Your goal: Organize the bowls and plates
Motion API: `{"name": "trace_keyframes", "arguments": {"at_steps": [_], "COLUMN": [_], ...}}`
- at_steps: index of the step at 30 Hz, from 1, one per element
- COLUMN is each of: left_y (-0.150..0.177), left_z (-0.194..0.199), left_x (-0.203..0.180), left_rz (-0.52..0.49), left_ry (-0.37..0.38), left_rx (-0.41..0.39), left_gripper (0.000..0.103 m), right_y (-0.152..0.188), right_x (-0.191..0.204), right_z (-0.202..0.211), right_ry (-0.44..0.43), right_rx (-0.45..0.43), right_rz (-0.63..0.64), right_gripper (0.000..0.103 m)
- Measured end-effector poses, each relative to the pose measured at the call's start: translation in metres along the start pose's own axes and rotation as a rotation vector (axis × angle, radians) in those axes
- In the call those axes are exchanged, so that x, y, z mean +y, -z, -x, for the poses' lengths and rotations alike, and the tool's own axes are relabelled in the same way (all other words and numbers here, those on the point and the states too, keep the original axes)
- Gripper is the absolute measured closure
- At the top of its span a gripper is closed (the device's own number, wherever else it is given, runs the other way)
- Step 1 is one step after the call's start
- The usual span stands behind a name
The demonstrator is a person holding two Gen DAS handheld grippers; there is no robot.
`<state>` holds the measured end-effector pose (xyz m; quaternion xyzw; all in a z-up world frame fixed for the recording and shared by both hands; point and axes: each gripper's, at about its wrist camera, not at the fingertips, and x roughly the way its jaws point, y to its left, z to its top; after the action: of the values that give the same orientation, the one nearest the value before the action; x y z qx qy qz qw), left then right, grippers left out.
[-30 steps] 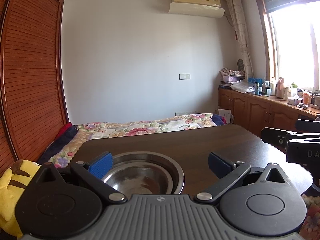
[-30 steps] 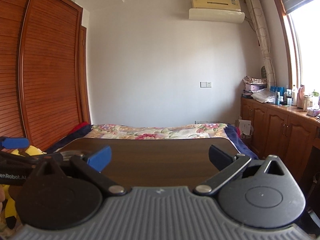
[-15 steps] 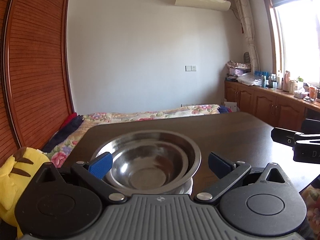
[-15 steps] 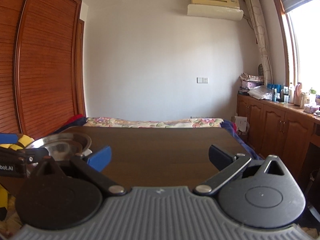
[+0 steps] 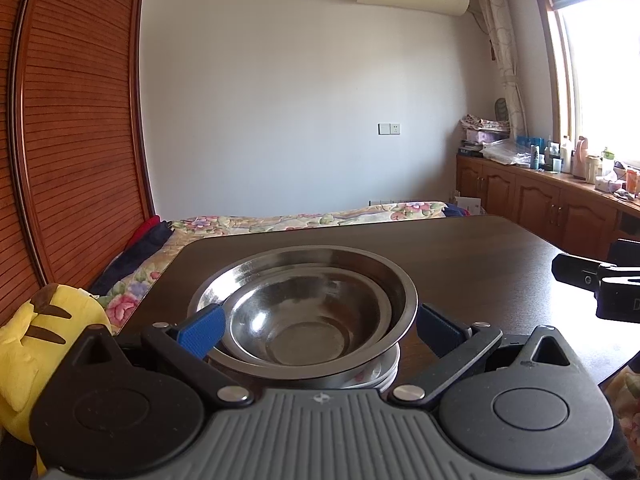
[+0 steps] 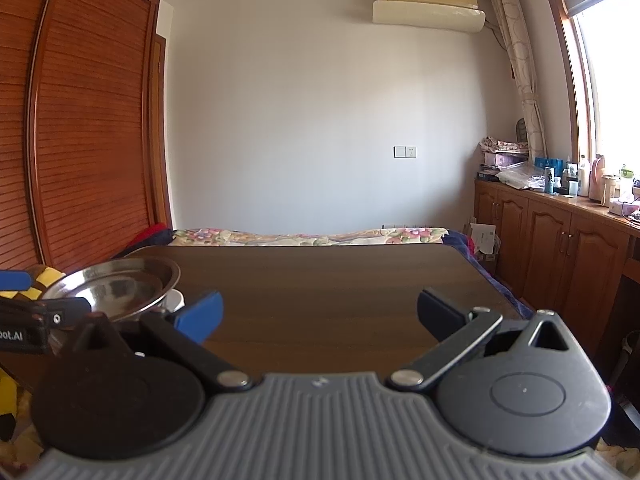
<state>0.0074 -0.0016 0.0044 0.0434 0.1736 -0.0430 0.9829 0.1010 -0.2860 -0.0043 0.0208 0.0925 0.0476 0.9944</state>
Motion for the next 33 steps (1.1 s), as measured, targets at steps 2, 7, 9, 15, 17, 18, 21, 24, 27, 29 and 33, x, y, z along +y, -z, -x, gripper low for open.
{"name": "trace_keyframes", "arguments": {"at_steps": [2, 7, 9, 15, 17, 18, 21, 24, 27, 29, 33], "left_y": [0.0003, 0.0005, 0.0006, -0.0001, -0.0001, -0.0001, -0.0001, 0.0000, 0.0002, 0.0001, 0.0001], "left_z": [0.0005, 0.0004, 0.0002, -0.0003, -0.0005, -0.0003, -0.0002, -0.0001, -0.0002, -0.0003, -0.0002], "left_x": [0.0000, 0.0000, 0.0005, 0.0013, 0.0016, 0.0016, 0.0016, 0.0015, 0.0012, 0.0014, 0.0012], "left_rz": [0.001, 0.001, -0.001, 0.003, 0.003, 0.003, 0.003, 0.003, 0.002, 0.002, 0.003], "left_ry": [-0.001, -0.001, -0.002, -0.003, -0.003, -0.003, -0.003, -0.003, -0.002, -0.003, -0.003], "left_rx": [0.000, 0.001, 0.002, 0.002, 0.003, 0.003, 0.002, 0.001, 0.003, 0.003, 0.002], "left_gripper": [0.000, 0.000, 0.000, 0.000, 0.000, 0.000, 0.000, 0.000, 0.000, 0.000, 0.000], "right_y": [-0.0001, -0.0005, -0.0002, 0.0005, 0.0005, 0.0009, 0.0015, 0.0017, 0.0020, 0.0021, 0.0022], "right_x": [-0.0006, -0.0002, 0.0000, -0.0004, -0.0005, -0.0008, -0.0012, -0.0011, -0.0013, -0.0011, -0.0011], "right_z": [-0.0001, -0.0003, -0.0014, -0.0025, -0.0027, -0.0029, -0.0033, -0.0036, -0.0036, -0.0035, -0.0036], "right_ry": [0.001, 0.004, 0.007, 0.007, 0.003, 0.004, 0.005, 0.005, 0.006, 0.005, 0.005], "right_rx": [0.003, 0.003, 0.006, 0.010, 0.011, 0.012, 0.014, 0.015, 0.015, 0.015, 0.015], "right_rz": [-0.003, 0.001, 0.006, 0.006, 0.006, 0.006, 0.004, 0.004, 0.003, 0.003, 0.003], "right_gripper": [0.000, 0.000, 0.000, 0.000, 0.000, 0.000, 0.000, 0.000, 0.000, 0.000, 0.000]}}
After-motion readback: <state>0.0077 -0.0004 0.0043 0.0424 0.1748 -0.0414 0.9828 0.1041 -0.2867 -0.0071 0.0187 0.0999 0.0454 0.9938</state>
